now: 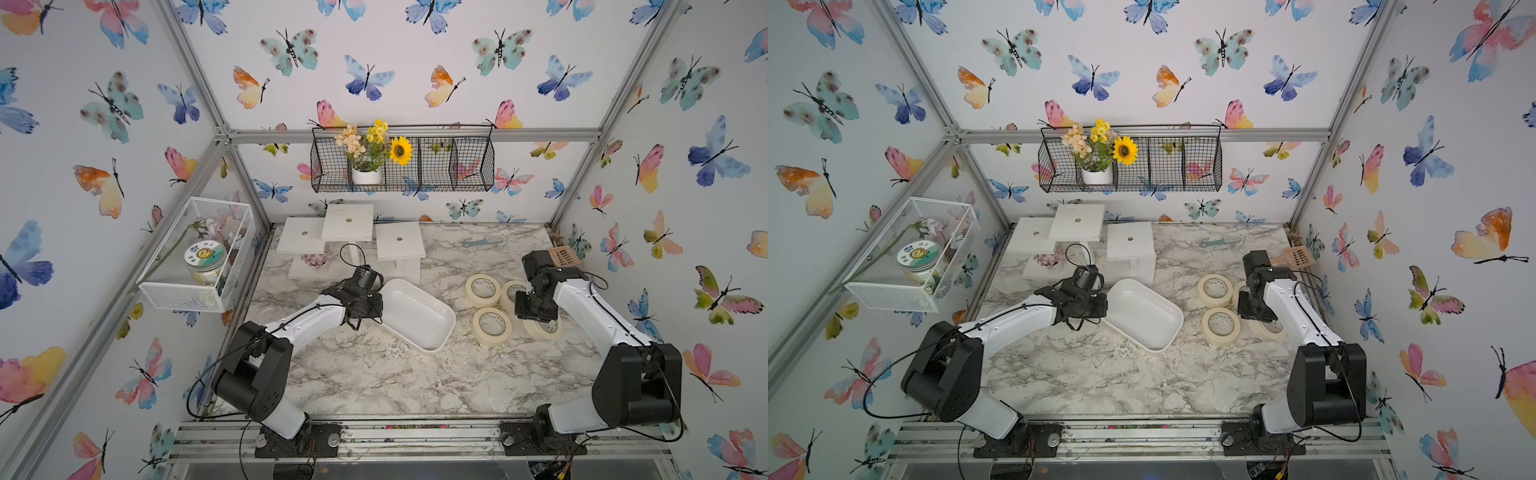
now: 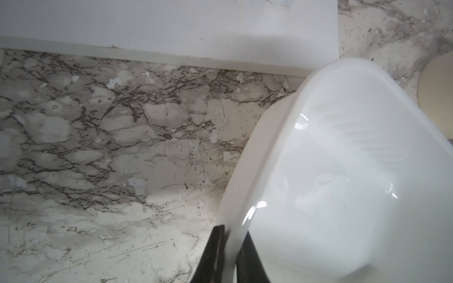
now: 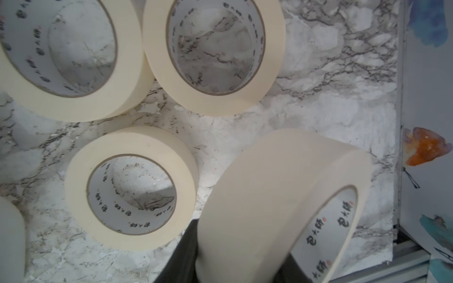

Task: Take out the art tape in the storage box
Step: Place the storage box at the center of the board.

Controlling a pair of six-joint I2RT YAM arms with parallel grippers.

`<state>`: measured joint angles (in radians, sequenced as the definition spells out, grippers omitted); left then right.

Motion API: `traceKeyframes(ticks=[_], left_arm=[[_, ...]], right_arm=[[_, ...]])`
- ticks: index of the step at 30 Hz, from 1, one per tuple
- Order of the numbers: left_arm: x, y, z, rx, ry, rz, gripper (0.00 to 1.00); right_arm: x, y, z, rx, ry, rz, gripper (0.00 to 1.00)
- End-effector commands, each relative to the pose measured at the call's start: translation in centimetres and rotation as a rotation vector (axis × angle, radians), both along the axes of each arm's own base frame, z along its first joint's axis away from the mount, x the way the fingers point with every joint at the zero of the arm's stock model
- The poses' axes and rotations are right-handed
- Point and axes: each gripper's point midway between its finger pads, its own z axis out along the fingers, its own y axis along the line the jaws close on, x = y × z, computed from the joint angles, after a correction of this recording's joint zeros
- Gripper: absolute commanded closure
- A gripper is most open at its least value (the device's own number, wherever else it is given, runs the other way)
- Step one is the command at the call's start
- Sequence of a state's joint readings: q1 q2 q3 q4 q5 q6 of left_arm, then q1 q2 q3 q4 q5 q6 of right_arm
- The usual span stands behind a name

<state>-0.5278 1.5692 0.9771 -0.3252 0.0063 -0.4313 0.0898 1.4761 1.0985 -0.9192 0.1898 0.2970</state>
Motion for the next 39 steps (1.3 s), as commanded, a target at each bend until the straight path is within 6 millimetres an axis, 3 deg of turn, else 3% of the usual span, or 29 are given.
traceKeyframes(ticks=[1, 6, 13, 14, 17, 19, 26, 32, 34, 39], left_arm=[[0.3, -0.5, -0.2, -0.021, -0.004, 0.002, 0.81], [0.7, -0.7, -0.7, -0.022, -0.009, 0.009, 0.79], [1.1, -0.9, -0.6, -0.031, -0.021, 0.02, 0.76], [1.2, -0.8, -0.6, -0.032, -0.022, 0.022, 0.76], [1.4, -0.9, -0.3, -0.033, -0.032, 0.024, 0.72], [1.5, -0.9, -0.1, -0.033, -0.037, 0.022, 0.67], [1.8, -0.8, 0.9, -0.032, -0.064, 0.027, 0.56], [2.0, -0.9, 1.5, -0.035, -0.075, 0.022, 0.45], [2.1, -1.0, 2.0, -0.038, -0.086, 0.023, 0.42], [2.4, -0.6, 3.7, -0.036, -0.13, 0.036, 0.38]], right_arm=[[0.8, -0.4, -1.2, 0.009, -0.029, -0.03, 0.99], [1.2, 0.2, -3.5, 0.043, -0.014, -0.041, 0.99], [1.7, 0.7, -4.7, 0.066, -0.015, -0.036, 0.99], [1.7, 0.7, -4.6, 0.068, -0.019, -0.038, 0.95], [1.7, 0.6, -4.4, 0.065, -0.031, -0.038, 0.71], [1.7, 0.8, -4.4, 0.078, -0.031, -0.035, 0.64], [1.0, 1.2, -4.2, 0.102, -0.025, -0.043, 0.56], [0.2, 1.1, -4.4, 0.103, -0.006, -0.048, 0.38], [0.4, 1.1, -4.0, 0.098, -0.016, -0.048, 0.3], [1.2, 0.9, -1.9, 0.089, -0.06, -0.048, 0.28]])
